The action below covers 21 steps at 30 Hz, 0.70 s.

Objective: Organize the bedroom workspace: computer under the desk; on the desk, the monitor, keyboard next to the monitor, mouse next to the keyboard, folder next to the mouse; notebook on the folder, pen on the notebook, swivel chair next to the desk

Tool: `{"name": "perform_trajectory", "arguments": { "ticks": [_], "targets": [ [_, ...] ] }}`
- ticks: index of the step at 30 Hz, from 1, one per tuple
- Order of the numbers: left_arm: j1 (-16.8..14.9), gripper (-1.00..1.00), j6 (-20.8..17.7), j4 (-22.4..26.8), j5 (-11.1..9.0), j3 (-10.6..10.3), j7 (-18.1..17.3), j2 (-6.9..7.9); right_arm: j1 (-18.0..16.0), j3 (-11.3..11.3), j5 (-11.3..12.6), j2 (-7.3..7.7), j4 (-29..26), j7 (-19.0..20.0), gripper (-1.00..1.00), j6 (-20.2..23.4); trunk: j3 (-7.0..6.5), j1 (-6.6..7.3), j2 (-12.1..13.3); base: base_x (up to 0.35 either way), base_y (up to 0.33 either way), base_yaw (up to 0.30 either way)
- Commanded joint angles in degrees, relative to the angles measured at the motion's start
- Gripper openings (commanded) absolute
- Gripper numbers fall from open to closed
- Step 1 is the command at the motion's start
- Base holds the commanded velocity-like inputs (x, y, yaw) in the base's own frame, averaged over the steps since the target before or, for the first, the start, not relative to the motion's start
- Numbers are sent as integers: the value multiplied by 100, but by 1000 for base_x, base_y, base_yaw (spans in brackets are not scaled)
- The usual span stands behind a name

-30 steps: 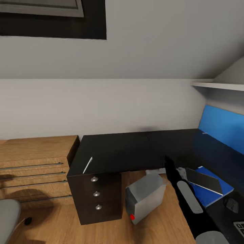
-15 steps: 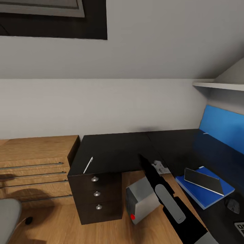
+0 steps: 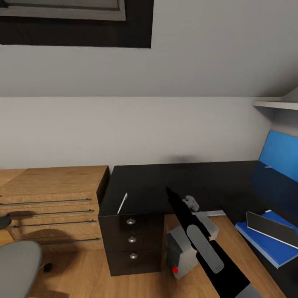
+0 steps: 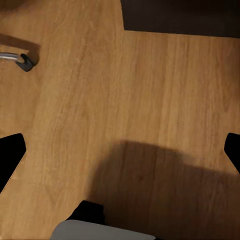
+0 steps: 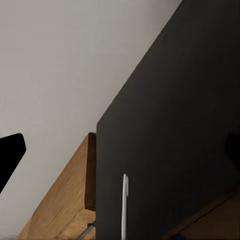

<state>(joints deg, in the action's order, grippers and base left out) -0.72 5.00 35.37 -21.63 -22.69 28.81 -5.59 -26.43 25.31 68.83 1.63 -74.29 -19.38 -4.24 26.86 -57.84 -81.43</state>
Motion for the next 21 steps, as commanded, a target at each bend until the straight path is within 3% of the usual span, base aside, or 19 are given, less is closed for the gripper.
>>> {"name": "perform_trajectory", "arguments": {
  "ticks": [1,15,16,18,21],
  "targets": [
    [-7,100,38,-4,-61,-41,39,5,-6,18,46,5,-7,-31,100,-47,5,-1,-4,33,95,214],
    [-7,100,61,16,-69,-34,69,44,-3,15,37,15,-28,5,100,-52,4,-1,-4,5,14,35],
    [-7,100,634,22,-64,-28,87,49,16,-15,41,102,-111,161,100,-45,4,-1,-4,0,0,0],
    [-7,100,724,16,-62,-25,83,49,95,6,7,332,-141,205,100,-51,4,-1,-4,0,0,0],
    [-7,100,740,8,-61,-25,82,50,112,26,-3,352,-133,185,100,-66,4,-1,-4,0,0,0]
  ]
}}
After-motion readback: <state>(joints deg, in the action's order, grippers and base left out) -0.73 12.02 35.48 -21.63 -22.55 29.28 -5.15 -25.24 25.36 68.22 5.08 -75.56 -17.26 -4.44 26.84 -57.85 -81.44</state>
